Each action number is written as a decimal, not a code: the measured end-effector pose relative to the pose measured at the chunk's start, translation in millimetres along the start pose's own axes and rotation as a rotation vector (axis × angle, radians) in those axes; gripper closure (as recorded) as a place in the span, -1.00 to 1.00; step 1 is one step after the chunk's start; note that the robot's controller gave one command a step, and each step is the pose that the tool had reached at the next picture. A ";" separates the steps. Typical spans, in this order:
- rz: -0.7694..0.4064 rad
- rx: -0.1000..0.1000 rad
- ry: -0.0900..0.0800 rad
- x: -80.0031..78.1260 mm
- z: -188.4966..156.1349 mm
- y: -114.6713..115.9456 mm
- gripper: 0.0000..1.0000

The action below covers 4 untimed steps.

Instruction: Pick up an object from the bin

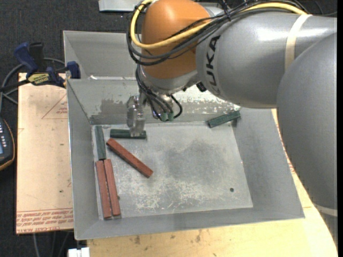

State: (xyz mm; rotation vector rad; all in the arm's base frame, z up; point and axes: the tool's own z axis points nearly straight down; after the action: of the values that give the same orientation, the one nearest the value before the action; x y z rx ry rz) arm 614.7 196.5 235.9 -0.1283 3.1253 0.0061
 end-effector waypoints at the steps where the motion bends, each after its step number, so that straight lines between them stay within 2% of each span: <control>1: -0.001 0.002 0.010 2.3 5.4 -0.5 -1.00; 2: 0.146 0.003 0.016 -23.8 96.5 39.5 -1.00; 3: -0.488 -0.002 0.010 27.7 164.7 8.0 -1.00; 4: -0.508 0.004 0.006 17.6 110.4 -72.6 -1.00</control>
Offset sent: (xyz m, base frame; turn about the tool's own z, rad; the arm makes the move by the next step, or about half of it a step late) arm 0.0000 0.0000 0.0000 0.0000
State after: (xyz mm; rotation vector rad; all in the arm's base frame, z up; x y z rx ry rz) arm 604.5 123.2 125.0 -0.9106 2.9976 -0.0055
